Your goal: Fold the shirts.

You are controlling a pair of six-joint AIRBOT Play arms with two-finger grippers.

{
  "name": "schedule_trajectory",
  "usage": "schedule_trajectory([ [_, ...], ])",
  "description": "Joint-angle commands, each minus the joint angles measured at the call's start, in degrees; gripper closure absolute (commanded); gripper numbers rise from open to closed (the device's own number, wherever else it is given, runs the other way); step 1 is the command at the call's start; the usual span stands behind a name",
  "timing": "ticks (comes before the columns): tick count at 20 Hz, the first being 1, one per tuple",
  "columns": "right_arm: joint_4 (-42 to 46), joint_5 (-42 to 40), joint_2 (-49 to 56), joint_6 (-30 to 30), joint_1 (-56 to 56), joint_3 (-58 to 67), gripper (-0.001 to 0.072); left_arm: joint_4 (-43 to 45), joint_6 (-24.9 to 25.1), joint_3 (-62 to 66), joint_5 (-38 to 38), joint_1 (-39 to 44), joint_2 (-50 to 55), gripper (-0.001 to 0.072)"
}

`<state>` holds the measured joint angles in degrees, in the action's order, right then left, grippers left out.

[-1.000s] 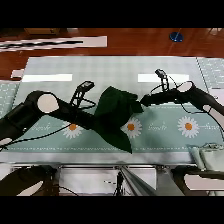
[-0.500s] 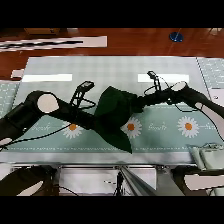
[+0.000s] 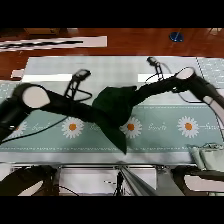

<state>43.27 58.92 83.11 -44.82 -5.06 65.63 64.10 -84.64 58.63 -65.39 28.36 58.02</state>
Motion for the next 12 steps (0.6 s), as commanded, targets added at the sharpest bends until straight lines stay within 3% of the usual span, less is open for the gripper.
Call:
schedule_trajectory([
  [1, 6.7, 7.1, -10.9, -6.3, 6.8, 4.9, 0.0679, 5.5, -0.1, 11.2, 0.1, -5.9, -5.2, 0.0682],
  [4, 8.9, 12.4, -22.0, -11.0, 14.8, 8.5, 0.0679, 9.5, -0.1, 22.1, -0.9, -16.1, -11.2, 0.0681],
  [8, 8.8, 9.7, -35.3, -19.3, 23.4, 12.5, 0.0680, 13.3, -0.1, 28.2, -1.4, -27.6, -18.1, 0.0682],
  [12, 8.9, 8.4, -41.9, -26.2, 25.0, 18.2, 0.0680, 12.9, -0.1, 28.1, -4.3, -30.4, -23.3, 0.0681],
])
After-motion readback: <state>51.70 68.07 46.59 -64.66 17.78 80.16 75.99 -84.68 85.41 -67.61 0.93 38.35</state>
